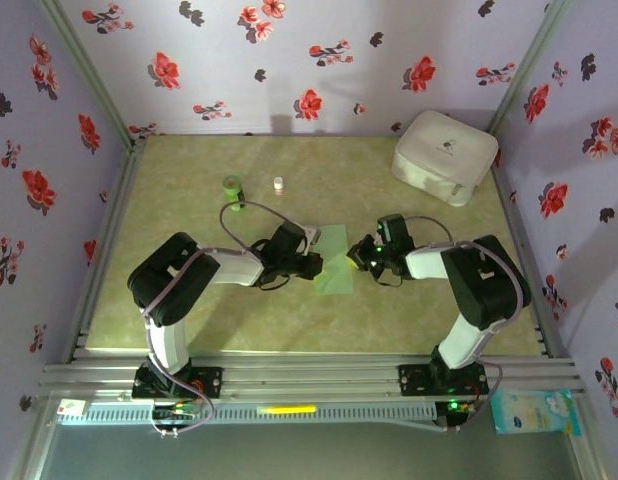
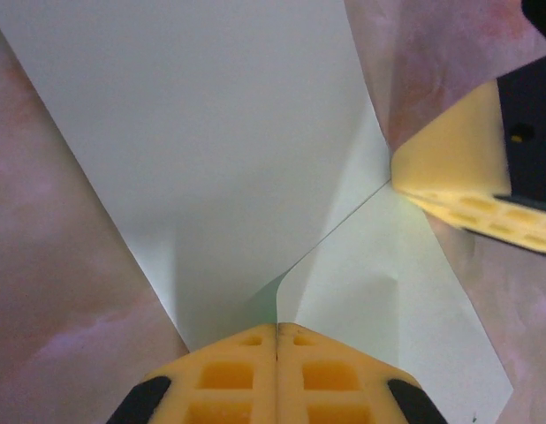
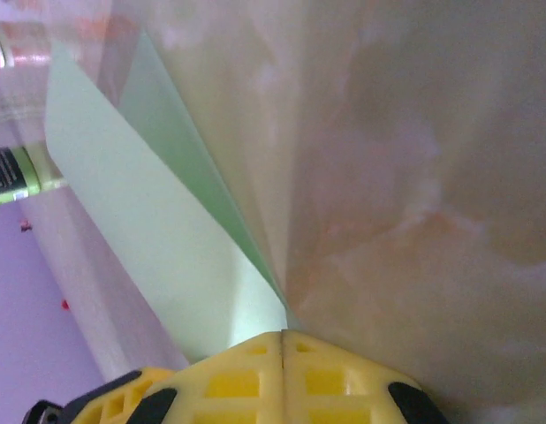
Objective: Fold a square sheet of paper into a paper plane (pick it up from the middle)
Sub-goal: Fold the triangle a second time at the center of the table.
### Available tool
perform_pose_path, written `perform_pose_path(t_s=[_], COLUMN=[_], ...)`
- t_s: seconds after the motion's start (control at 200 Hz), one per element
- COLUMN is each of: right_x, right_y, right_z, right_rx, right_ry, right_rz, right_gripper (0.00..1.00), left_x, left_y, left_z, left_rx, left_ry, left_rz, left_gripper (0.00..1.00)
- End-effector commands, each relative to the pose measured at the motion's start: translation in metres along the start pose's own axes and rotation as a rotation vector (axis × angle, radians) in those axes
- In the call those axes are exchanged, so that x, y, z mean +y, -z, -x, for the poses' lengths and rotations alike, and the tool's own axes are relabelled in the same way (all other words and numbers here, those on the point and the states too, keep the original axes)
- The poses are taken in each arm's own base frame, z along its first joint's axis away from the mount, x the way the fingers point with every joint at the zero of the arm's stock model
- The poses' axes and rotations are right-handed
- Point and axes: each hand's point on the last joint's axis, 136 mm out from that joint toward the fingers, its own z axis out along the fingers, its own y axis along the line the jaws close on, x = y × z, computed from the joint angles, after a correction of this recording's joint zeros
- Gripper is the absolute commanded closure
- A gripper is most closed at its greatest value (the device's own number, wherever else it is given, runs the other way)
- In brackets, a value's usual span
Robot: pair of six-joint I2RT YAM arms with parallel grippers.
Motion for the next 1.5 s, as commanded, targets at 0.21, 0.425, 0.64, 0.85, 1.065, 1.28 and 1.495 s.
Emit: perform_pose_path(t_s=[0.21, 0.425, 0.64, 0.85, 1.065, 1.28, 1.495], right_x=[0.037, 0.045, 0.035, 0.010, -0.034, -0.030, -0.028], right_y=[0.022, 0.002, -0.007, -0.018, -0.013, -0.013, -0.013], right_z=[0.007, -0.037, -0.040, -0.041, -0.040, -0.039, -0.038], right_rx=[-0.019, 0.153, 0.153, 0.156, 0.131, 0.134, 0.127], right_ry=[0.134, 0.178, 0.118, 0.099, 0.122, 0.127, 0.119], right_rz=[0.034, 0.076, 0.091, 0.036, -0.142, -0.131, -0.127], right_gripper=[0.97, 0.98, 1.00, 1.00, 1.00, 1.00, 1.00], left_x=[0.027, 0.027, 0.026, 0.027, 0.022, 0.006, -0.011], left_y=[-0.003, -0.003, -0.004, -0.003, -0.001, 0.024, 0.047], left_z=[-0.038, -0.038, -0.037, -0.038, -0.030, 0.006, 0.021], left_rx=[0.136, 0.136, 0.139, 0.150, 0.127, 0.097, 0.081], left_ry=[0.022, 0.022, 0.021, 0.009, 0.027, 0.092, 0.195], left_rz=[0.087, 0.088, 0.088, 0.092, 0.083, 0.086, 0.033], left_gripper=[1.00, 0.99, 0.99, 0.99, 0.96, 0.65, 0.64])
